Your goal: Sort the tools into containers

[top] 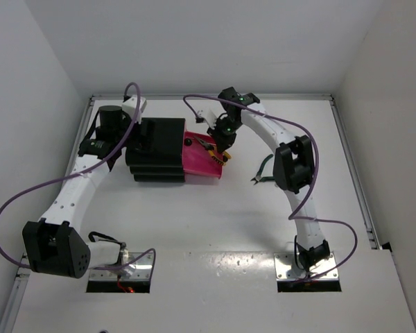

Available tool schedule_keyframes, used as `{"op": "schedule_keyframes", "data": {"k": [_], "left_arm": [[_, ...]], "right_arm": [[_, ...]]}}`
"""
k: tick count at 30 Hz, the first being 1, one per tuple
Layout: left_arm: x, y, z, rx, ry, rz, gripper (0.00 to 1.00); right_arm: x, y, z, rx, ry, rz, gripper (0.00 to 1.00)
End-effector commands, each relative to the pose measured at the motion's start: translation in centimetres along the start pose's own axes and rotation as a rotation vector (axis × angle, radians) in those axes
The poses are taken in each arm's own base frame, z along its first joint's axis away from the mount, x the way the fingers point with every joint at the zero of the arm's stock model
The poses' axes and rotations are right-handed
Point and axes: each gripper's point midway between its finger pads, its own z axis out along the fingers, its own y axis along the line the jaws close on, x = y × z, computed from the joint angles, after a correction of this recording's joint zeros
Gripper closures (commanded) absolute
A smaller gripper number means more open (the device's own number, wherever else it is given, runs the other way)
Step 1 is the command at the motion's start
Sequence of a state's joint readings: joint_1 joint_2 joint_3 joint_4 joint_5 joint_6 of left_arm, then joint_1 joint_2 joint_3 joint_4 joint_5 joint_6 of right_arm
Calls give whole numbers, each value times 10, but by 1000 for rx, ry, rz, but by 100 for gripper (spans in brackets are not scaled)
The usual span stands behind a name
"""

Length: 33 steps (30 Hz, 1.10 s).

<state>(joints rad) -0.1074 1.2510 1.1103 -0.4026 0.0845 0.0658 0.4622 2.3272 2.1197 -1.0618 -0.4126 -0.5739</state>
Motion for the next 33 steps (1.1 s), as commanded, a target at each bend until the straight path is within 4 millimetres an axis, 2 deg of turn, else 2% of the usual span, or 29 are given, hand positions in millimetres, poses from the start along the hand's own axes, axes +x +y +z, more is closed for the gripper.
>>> {"op": "schedule_keyframes", "data": {"k": [1, 6, 19, 23, 33], "left_arm": [[-18, 4, -3, -1, -53, -19, 1], [-18, 7, -3, -9, -53, -23, 1], [-20, 10, -3, -9, -62, -26, 1], [-20, 10, -3, -9, -62, -26, 1], [-15, 13, -2, -16, -53, -32, 1]], "right_arm": [[-22, -2, -11, 24, -44, -23, 100], [-26, -3, -3, 20, -45, -21, 100], [-43, 14, 8, 1, -47, -51, 100], [-37, 13, 17, -10, -33, -43, 100], [-50, 8, 22, 6, -87, -8, 100]]}}
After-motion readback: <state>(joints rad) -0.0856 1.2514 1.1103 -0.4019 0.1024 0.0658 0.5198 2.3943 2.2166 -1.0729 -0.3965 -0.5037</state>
